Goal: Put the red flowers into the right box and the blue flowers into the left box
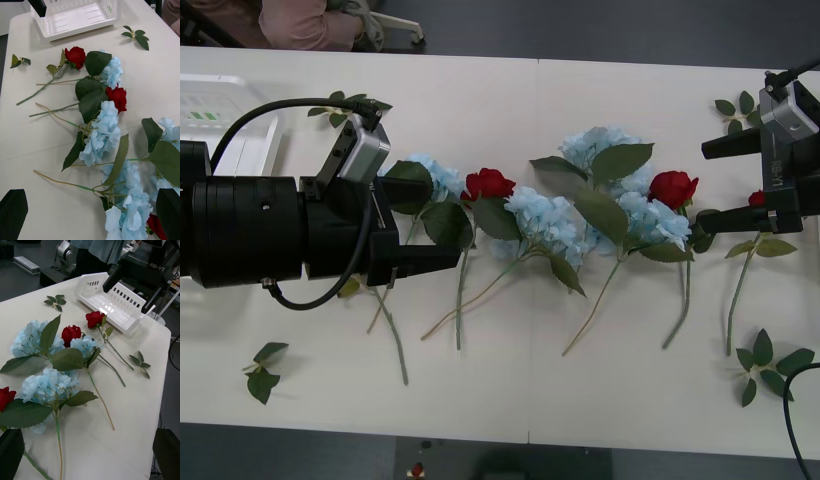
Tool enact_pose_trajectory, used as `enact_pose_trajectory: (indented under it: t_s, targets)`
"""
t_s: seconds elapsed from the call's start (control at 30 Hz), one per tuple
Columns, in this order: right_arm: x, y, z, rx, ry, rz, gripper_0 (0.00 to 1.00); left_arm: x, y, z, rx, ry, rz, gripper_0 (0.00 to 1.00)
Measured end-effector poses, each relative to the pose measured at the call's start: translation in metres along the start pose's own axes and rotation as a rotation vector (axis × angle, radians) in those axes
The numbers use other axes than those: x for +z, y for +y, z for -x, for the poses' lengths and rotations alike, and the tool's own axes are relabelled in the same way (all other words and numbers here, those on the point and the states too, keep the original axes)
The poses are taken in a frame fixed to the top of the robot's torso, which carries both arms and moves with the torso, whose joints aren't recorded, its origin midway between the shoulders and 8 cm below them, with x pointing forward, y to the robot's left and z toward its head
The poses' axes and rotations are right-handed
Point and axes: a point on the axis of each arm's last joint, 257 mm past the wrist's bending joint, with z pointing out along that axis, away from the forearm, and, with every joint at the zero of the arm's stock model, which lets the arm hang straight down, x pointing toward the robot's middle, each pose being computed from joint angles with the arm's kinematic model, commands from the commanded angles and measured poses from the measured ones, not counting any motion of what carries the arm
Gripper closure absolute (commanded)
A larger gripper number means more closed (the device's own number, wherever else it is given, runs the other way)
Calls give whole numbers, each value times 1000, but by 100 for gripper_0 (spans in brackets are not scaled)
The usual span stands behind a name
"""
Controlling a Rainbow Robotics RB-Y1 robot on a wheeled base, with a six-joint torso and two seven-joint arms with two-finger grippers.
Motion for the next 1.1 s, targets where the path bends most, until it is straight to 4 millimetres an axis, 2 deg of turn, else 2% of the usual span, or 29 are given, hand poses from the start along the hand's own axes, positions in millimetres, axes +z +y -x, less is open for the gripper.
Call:
enact_pose_trajectory:
  t_s: [0.13, 0.27, 0.37, 0.5, 0.57, 0.7, 0.87, 1.0, 1.1]
  targets:
    - [0, 0, 0, 0, 0, 0, 0, 5, -3, 2, -22, -21, -10, 0]
    - [0, 0, 0, 0, 0, 0, 0, 0, -5, 19, -103, -69, -40, 0]
    - [2, 4, -7, 16, 6, 8, 0, -16, 9, 28, -145, -67, -39, 0]
    - [3, 11, -18, 42, 19, 23, 0, -45, 28, 30, -201, -13, -43, 0]
    - [3, 13, -20, 64, 25, 29, 0, -57, 37, 22, -246, 38, -34, 0]
    - [0, 9, -28, 204, 62, 8, 0, -75, 55, -1, -466, 140, 16, 0]
    - [-11, -8, -54, 369, 179, -75, 0, -91, 75, -54, -702, 312, 159, 0]
    - [-27, -24, -80, 541, 284, -180, 0, -103, 88, -80, -887, 379, 294, 0]
    - [-42, -36, -98, 697, 349, -281, 0, -109, 93, -96, -954, 418, 362, 0]
